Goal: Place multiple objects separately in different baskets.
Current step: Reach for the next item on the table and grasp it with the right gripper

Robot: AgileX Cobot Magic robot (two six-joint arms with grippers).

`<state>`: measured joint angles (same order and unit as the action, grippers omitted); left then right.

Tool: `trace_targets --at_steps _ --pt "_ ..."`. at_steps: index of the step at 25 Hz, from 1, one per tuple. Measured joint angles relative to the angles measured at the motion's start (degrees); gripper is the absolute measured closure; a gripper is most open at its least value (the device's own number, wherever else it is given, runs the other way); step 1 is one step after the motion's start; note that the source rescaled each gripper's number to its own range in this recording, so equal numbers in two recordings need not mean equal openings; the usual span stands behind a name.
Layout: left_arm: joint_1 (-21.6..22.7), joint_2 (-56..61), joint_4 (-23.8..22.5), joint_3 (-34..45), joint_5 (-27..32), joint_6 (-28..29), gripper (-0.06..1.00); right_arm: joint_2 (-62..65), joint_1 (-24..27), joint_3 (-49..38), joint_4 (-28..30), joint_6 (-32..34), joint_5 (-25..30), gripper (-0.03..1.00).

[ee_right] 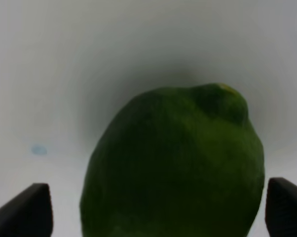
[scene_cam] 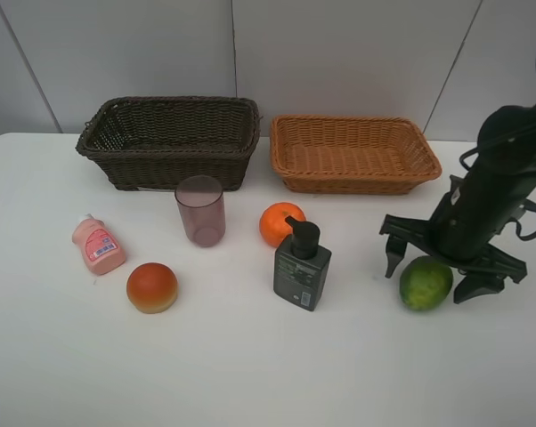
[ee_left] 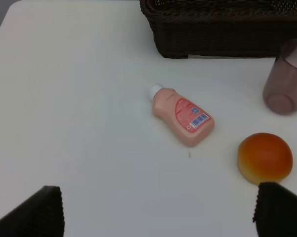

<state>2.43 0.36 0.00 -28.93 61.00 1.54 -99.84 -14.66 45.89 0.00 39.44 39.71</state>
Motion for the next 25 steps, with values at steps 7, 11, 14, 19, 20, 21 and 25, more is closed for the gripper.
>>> trace_targets --at_steps 7,11,14,19,20,21,25 --pt "0.0 0.0 0.0 0.0 0.0 0.0 -0.05 -3.1 0.0 0.0 0.6 0.0 -1.2 0.07" --pt "0.0 0.0 0.0 0.0 0.0 0.0 -0.05 -3.1 0.0 0.0 0.6 0.0 -2.0 0.07" --pt "0.0 0.0 0.0 0.0 0.0 0.0 -0.05 -3.1 0.0 0.0 0.6 -0.1 -2.4 0.07" --pt "0.0 0.0 0.0 0.0 0.0 0.0 -0.05 -3.1 0.0 0.0 1.0 -0.2 -2.4 0.26" --pt "0.0 0.0 0.0 0.0 0.0 0.0 -0.05 -3.1 0.0 0.0 1.2 -0.2 -2.4 0.36" --pt "0.0 0.0 0.0 0.0 0.0 0.0 -0.05 -3.1 0.0 0.0 1.4 -0.2 -2.4 0.48" --pt "0.0 0.0 0.0 0.0 0.0 0.0 -0.05 -3.1 0.0 0.0 1.4 -0.9 -2.5 0.47"
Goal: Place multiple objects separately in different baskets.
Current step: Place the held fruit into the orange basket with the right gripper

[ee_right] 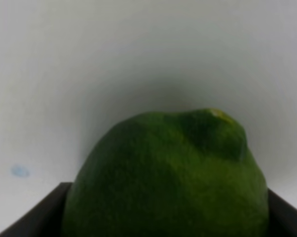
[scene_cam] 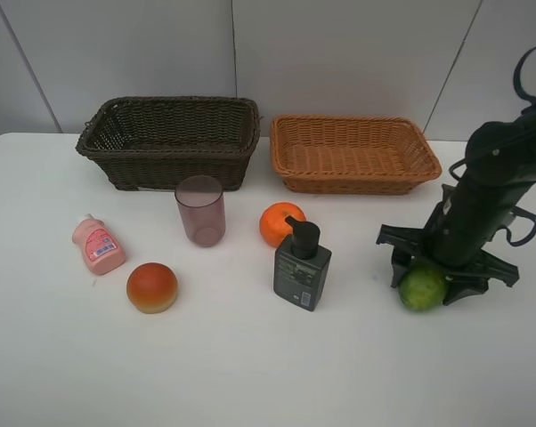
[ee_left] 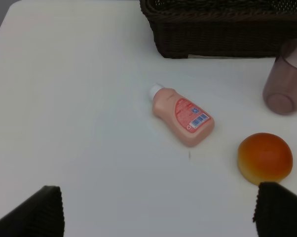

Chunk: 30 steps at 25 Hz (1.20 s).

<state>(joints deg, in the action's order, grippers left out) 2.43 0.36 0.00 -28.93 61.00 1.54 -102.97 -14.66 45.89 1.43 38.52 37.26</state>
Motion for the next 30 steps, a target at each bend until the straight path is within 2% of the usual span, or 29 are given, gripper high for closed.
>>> trace_targets --at_steps 19,26,30 --pt "0.0 0.0 0.0 0.0 0.0 0.0 -0.05 0.0 0.0 0.0 0.1 -3.6 1.2 0.47" --pt "0.0 0.0 0.0 0.0 0.0 0.0 -0.05 3.1 0.0 1.8 0.1 -7.2 4.2 0.47" --pt "0.0 0.0 0.0 0.0 0.0 0.0 -0.05 5.5 0.0 7.2 0.1 -11.4 9.1 0.47"
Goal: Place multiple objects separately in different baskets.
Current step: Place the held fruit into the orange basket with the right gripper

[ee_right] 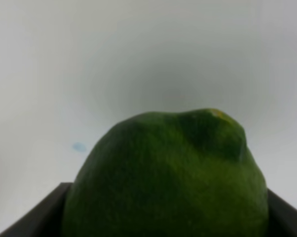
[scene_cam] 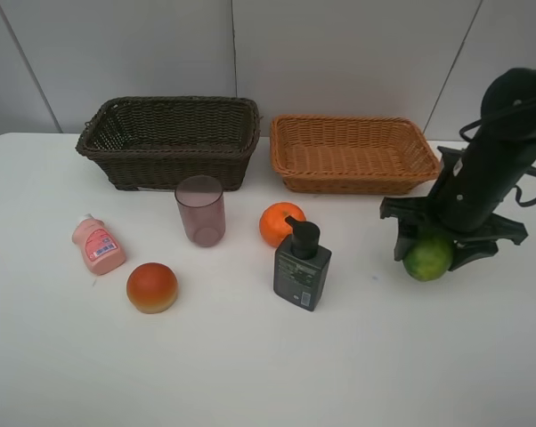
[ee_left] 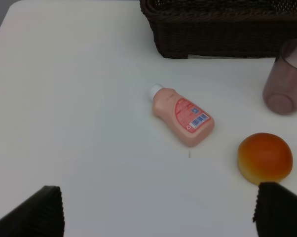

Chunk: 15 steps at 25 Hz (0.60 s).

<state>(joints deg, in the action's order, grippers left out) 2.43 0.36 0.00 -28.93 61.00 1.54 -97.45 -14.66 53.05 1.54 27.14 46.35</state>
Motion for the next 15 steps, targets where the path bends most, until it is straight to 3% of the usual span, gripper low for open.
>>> trace_targets --at_steps 6,15 --pt "0.0 0.0 0.0 0.0 0.0 0.0 -0.05 0.3 0.0 10.9 2.1 -4.0 8.0 0.47" --pt "0.0 0.0 0.0 0.0 0.0 0.0 -0.05 -3.5 0.0 28.1 6.4 -9.5 9.9 0.47"
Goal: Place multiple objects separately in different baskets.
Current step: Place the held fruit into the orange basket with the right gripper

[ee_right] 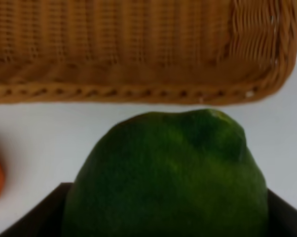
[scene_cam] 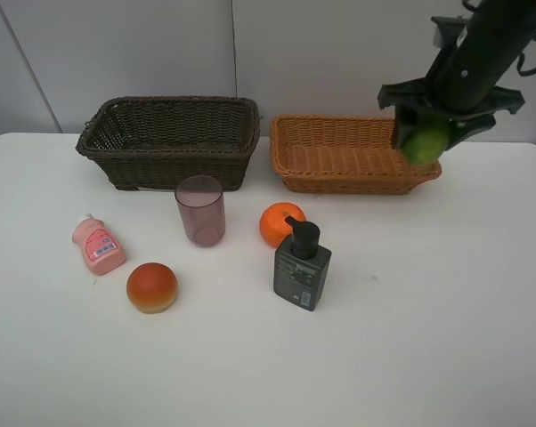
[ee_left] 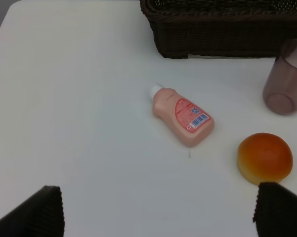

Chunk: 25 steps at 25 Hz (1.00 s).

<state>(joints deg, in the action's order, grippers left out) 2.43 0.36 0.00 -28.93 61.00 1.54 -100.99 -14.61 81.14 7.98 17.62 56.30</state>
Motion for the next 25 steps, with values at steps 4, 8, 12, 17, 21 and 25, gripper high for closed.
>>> trace_targets --at_steps 4,8,12,17,21,25 --pt "0.0 0.0 0.0 0.0 0.0 0.0 -0.05 -6.8 0.0 9.3 0.9 -2.6 0.9 0.47" --pt "0.0 0.0 0.0 0.0 0.0 0.0 -0.05 -14.1 0.0 17.8 3.9 -3.6 2.5 0.47" --pt "0.0 0.0 0.0 0.0 0.0 0.0 -0.05 -20.8 0.0 25.9 6.7 -3.8 2.9 0.47" --pt "0.0 0.0 0.0 0.0 0.0 0.0 -0.05 -28.6 0.2 33.6 7.5 -7.0 2.7 0.47" --pt "0.0 0.0 0.0 0.0 0.0 0.0 -0.05 -33.2 0.9 35.6 7.7 -8.0 2.1 0.47" --pt "0.0 0.0 0.0 0.0 0.0 0.0 -0.05 -34.8 1.4 35.6 7.9 -8.1 1.5 0.47"
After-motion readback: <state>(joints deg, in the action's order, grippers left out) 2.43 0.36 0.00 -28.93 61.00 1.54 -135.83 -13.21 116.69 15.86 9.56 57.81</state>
